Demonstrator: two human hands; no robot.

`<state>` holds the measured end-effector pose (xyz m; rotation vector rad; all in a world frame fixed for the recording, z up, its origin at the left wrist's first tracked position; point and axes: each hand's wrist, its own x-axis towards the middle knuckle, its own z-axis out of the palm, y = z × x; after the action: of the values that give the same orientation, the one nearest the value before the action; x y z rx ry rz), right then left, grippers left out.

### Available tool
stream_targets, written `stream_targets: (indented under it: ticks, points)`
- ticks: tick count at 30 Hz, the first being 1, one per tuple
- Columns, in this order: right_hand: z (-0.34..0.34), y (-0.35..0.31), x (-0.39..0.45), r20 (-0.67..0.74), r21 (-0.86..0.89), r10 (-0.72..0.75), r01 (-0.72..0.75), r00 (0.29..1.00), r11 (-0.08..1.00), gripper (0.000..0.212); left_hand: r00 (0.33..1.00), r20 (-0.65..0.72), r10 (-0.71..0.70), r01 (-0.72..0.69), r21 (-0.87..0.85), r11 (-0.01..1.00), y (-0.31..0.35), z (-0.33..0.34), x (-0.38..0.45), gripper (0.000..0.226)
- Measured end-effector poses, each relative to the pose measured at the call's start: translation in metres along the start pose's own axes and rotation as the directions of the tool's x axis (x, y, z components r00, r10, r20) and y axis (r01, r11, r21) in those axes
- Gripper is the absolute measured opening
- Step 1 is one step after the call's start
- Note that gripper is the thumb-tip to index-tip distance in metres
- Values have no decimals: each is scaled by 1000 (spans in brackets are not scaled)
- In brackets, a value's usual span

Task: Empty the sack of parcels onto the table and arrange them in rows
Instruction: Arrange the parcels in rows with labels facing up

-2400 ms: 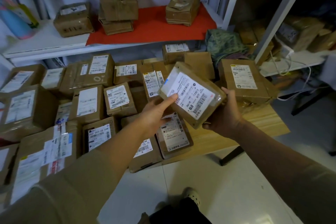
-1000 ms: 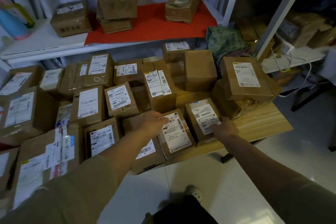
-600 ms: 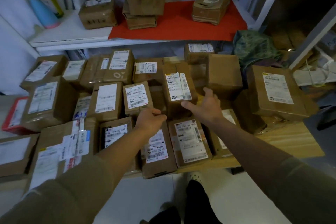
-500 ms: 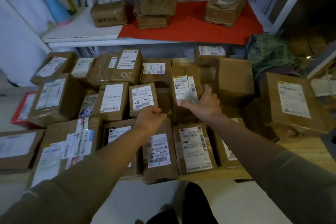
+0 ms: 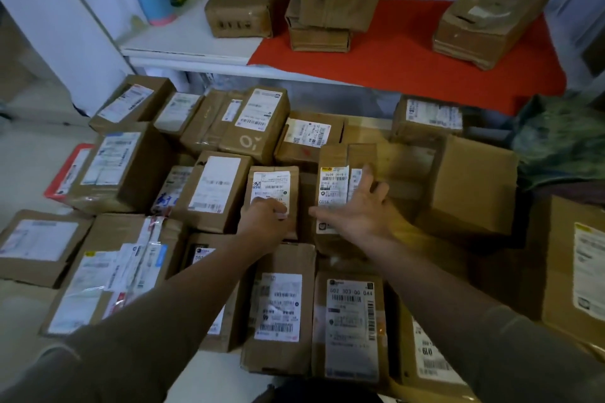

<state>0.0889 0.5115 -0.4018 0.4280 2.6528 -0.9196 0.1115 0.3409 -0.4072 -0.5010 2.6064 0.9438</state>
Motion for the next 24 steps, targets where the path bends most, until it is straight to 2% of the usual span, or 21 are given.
stream_targets:
  ticks: [6,10,17,24]
  points:
    - [-2,-3,5,-23,-59,46,-47,999,997,131,997,32,70,-74,131,989,-3,-1,-8,26]
    - [-1,-7,3,-31,-96,66,-68,997,993,124,992,70,101,-109,114,988,-9,-5,-9,25]
    - [-4,-16,1,-37,-205,-33,25,999,978,116,987,88,136,-146,126,981,-18,-10,-9,32]
    - [-4,-30,11,-50,-234,-59,46,997,971,107,983,109,147,-164,177,970,-16,-15,-13,31]
